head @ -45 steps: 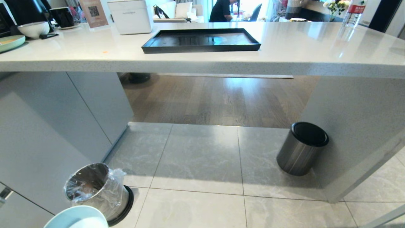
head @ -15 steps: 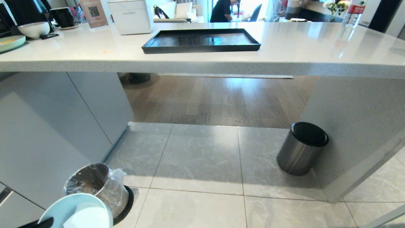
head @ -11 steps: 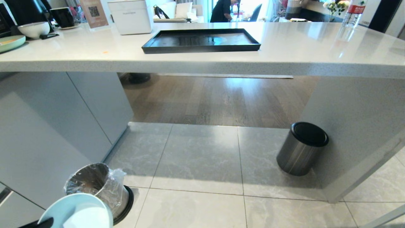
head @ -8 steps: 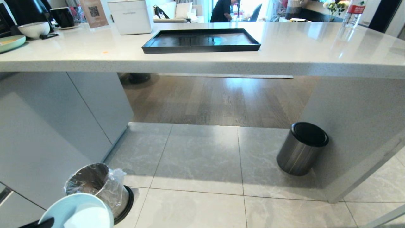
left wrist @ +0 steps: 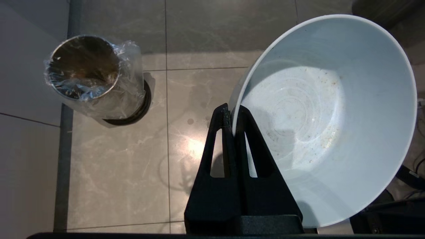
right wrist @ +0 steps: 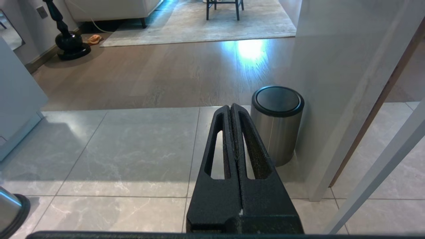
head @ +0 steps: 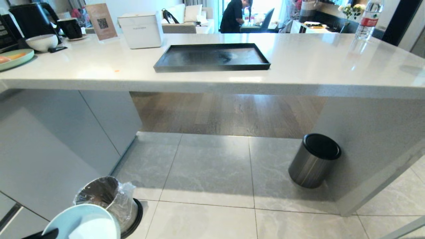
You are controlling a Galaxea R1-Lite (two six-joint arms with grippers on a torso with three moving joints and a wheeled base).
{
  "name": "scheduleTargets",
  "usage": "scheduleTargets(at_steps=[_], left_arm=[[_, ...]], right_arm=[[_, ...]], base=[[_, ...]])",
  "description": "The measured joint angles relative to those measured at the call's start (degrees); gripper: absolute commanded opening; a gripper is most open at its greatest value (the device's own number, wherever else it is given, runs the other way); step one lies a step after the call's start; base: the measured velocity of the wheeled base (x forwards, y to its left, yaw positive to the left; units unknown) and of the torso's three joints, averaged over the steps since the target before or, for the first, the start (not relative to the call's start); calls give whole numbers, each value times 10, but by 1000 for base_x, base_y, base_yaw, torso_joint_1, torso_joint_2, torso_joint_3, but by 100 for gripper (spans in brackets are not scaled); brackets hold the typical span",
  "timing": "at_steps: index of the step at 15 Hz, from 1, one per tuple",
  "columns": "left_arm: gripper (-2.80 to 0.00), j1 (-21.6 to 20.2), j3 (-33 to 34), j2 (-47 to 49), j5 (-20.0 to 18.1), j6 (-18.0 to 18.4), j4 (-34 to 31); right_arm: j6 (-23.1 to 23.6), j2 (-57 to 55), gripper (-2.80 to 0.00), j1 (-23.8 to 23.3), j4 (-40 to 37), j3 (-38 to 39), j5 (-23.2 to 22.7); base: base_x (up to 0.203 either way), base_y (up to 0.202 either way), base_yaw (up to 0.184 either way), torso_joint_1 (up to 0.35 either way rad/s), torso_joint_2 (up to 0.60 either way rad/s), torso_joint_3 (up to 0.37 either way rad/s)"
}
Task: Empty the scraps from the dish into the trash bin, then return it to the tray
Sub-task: Put the bowl back to the table
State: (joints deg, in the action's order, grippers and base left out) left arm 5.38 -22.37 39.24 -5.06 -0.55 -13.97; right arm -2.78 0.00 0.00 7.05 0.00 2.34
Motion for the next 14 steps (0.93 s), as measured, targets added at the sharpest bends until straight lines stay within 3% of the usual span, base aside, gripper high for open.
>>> scheduleTargets(at_steps=[14], left_arm=[[-280, 0, 3, 5, 3, 0, 0]], right_arm=[[0, 0, -280, 0, 0, 0, 0]], base=[[0, 0, 0, 103, -482, -378]])
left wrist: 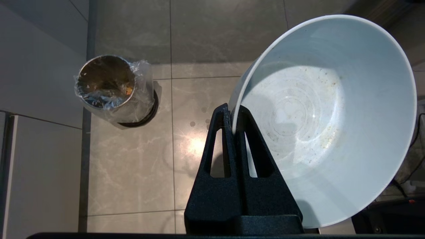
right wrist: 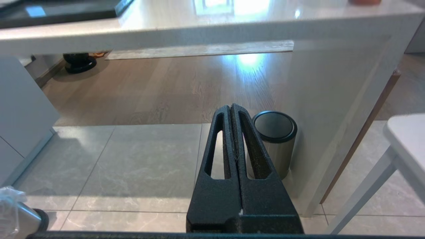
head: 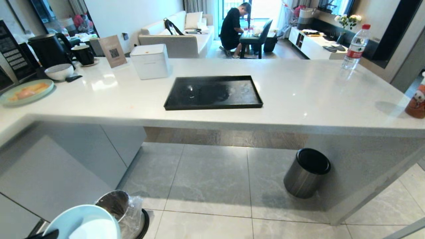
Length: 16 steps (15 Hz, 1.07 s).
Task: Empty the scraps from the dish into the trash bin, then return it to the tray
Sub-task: Put the bowl back to the table
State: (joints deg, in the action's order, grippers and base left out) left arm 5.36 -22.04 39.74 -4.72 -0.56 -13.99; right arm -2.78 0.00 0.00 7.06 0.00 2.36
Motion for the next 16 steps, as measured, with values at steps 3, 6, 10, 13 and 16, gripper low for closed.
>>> scheduleTargets(at_steps=[3, 6, 10, 13, 16], left_arm=[[-280, 0, 0, 1, 1, 0, 0], [-280, -2, 0, 2, 0, 0, 0], [-280, -1, 0, 2, 0, 0, 0], [-280, 0, 0, 2, 0, 0, 0], [-280, -1, 2, 2, -1, -4, 0]], right_arm=[[0, 0, -280, 0, 0, 0, 0], [1, 0, -280, 0, 0, 0, 0], [3, 0, -280, 0, -1, 0, 0], [4, 0, -280, 0, -1, 0, 0], [4, 0, -280, 0, -1, 0, 0]], base=[[0, 0, 0, 184, -539, -363], [0, 0, 0, 205, -584, -372], [0, 0, 0, 215, -538, -329], [0, 0, 0, 164, -380, -231], [0, 0, 0, 141, -359, -213]])
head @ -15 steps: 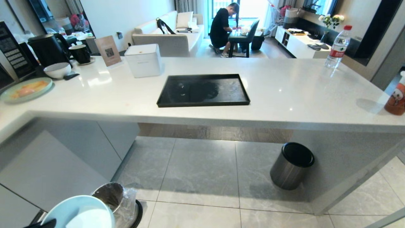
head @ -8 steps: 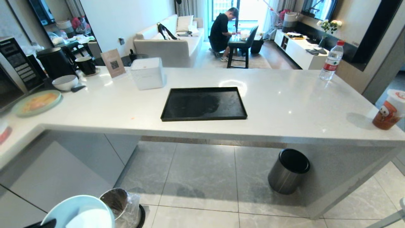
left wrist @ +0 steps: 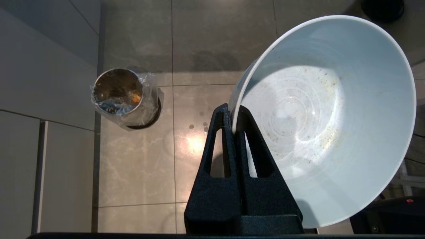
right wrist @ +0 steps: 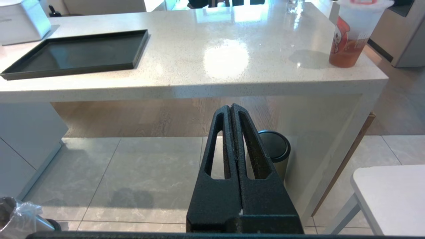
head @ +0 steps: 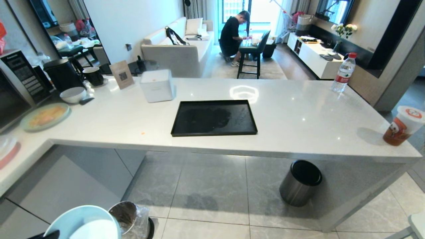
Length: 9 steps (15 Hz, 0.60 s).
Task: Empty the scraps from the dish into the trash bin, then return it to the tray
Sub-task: Put the bowl back to the table
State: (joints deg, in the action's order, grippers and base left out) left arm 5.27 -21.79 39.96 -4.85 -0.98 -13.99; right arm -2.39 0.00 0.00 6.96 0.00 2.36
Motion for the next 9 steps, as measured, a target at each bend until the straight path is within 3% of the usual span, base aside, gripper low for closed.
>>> scheduleTargets(at_steps=[3, 6, 9], left_arm=[[-280, -1, 2, 0, 0, -39, -1], [-280, 4, 2, -1, 1, -41, -6], [-280, 20, -4, -14, 3, -37, -59]], right_arm=[[0, 0, -280, 0, 0, 0, 0], [0, 0, -280, 0, 0, 0, 0], [0, 0, -280, 0, 0, 0, 0]], base=[[0, 0, 0, 136, -345, -194], [0, 0, 0, 145, -337, -195], [0, 0, 0, 153, -332, -184]])
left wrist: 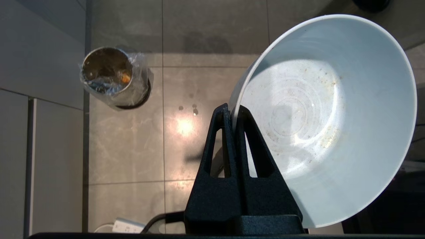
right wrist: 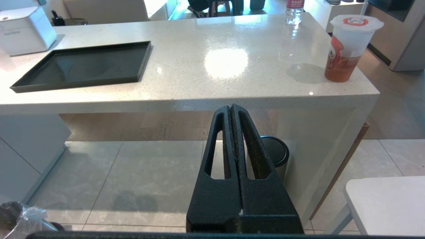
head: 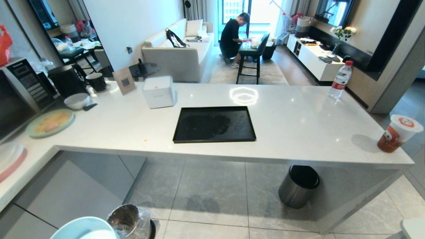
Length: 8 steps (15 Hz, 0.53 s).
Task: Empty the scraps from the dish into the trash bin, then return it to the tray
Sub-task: Put the bowl back to the table
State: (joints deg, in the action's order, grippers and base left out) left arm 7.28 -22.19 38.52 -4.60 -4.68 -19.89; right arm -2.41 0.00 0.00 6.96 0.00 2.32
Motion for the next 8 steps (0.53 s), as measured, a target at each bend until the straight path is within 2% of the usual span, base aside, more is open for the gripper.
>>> scheduleTargets(at_steps=[3, 8], left_arm=[[-280, 8, -6, -14, 0, 22, -44], [-280, 17, -9, -18, -1, 31, -45]], right_arm=[[0, 0, -280, 0, 0, 0, 0], [0, 0, -280, 0, 0, 0, 0]], base=[[0, 0, 0, 143, -323, -180], [0, 0, 0, 110, -234, -126]])
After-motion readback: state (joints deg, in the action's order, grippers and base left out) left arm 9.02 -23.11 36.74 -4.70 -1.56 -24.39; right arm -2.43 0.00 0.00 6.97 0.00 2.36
